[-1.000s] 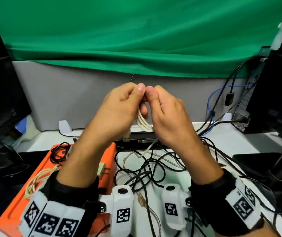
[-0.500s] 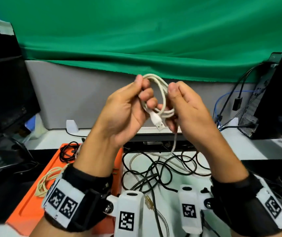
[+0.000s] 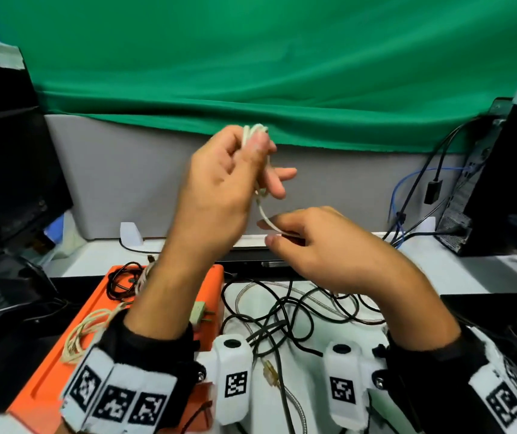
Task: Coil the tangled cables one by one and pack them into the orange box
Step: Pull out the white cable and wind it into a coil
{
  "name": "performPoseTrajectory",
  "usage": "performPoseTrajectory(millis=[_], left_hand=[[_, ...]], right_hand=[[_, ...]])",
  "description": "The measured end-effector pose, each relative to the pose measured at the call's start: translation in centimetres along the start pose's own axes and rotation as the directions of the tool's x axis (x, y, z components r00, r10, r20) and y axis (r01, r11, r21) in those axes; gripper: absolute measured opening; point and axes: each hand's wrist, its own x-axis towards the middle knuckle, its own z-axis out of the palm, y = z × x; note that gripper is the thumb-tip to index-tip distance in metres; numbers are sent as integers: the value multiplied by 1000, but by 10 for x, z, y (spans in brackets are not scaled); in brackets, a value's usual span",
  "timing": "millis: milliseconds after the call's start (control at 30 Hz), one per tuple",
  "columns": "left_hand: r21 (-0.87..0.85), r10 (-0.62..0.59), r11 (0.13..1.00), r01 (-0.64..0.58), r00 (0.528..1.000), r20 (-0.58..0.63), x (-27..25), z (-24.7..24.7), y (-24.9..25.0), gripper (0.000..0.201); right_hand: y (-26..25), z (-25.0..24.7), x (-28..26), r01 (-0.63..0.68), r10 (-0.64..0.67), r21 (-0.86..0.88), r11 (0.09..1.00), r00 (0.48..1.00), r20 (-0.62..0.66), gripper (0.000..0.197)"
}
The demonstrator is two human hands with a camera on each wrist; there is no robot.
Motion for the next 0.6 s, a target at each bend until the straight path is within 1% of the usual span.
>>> performPoseTrajectory(millis=[33,67,100,133,167,200,233,267,300,333,400,467,533,600], left_hand=[[187,68,980,-72,997,25,-3,3,-1,26],[367,123,920,-138,990,64,-5,6,-2,27],[510,156,838,-191,981,111,-7,7,-3,28],[600,158,768,-222,975,159,-8,7,-4,30],[637,136,735,-232,971,197,-8,6,-4,31],[614,98,758,-220,969,227,-8,6,-3,33],[531,48,828,-179,967,251,-8,6,-4,34],[395,-5,912,-105,963,270,-8,6,-4,36],[254,-53,967,-22,958,282,-8,8,-5,37],[137,-98,989,62,955,279,-7,9,-5,37],[3,-201,978,207,948,247,-4,11,-4,36],[-99,-306,937,336,923,232,-3,9,-3,36],[-222,-359,884,412,902,241,-4,8,-2,36],[-326,-370,841,432,899,235,-2,7,-1,36]], right_hand=[[-3,-5,-3,24,-24,3,1000,1000,-7,31],[-6,-11,-6,49,-49,19,999,999,-21,31],[-9,-17,-10,65,-63,52,996,997,-44,32],[-9,-24,-14,74,-65,107,992,995,-79,32],[-7,-31,-18,79,-57,167,983,990,-132,29],[-5,-37,-21,83,-43,209,974,981,-191,26],[-2,-42,-23,87,-30,225,970,968,-247,26],[1,-43,-24,95,-25,228,969,955,-294,26],[3,-42,-22,97,-18,224,970,944,-331,26],[4,-39,-20,96,-14,212,972,933,-361,25],[2,-29,-13,98,-15,174,980,906,-424,24],[0,-17,-4,86,11,193,977,892,-451,25],[0,-6,4,67,60,295,953,913,-403,30],[1,3,11,74,95,437,897,931,-352,36]])
